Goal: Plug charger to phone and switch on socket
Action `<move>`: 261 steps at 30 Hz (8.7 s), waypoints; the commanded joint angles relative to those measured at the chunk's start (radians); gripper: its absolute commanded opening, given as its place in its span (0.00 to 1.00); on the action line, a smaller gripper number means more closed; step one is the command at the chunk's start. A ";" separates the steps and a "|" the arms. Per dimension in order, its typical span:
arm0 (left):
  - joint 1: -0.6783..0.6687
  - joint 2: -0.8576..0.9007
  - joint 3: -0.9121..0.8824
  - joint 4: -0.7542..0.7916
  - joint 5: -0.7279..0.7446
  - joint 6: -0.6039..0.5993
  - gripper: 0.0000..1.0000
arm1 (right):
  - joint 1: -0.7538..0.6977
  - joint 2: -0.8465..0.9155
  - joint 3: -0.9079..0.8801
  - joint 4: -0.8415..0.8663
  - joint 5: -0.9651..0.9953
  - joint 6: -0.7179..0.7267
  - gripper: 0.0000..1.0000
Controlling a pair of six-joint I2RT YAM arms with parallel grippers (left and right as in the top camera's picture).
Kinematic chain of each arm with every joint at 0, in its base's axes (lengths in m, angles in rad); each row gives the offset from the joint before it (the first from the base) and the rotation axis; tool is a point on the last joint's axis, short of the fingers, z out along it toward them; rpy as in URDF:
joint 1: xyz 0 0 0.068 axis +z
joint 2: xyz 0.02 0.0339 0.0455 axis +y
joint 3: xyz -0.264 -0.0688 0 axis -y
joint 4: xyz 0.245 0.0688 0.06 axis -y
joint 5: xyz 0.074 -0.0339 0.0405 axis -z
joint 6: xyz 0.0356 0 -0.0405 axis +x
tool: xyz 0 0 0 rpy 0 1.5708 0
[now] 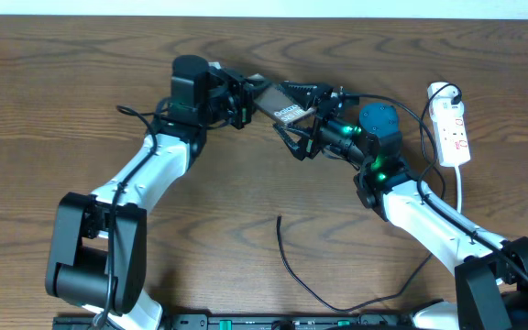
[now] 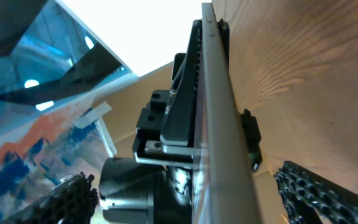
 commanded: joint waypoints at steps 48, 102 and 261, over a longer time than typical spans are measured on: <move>0.465 -0.019 0.013 0.010 0.764 0.701 0.07 | 0.129 -0.001 0.380 -1.416 0.504 -1.220 0.99; 0.465 -0.019 0.013 0.009 0.764 0.750 0.07 | 0.467 0.284 0.230 -1.284 0.528 -0.708 0.52; 0.348 -0.019 0.013 0.776 0.693 0.191 0.08 | 0.105 0.472 0.229 0.942 -0.821 -0.564 0.01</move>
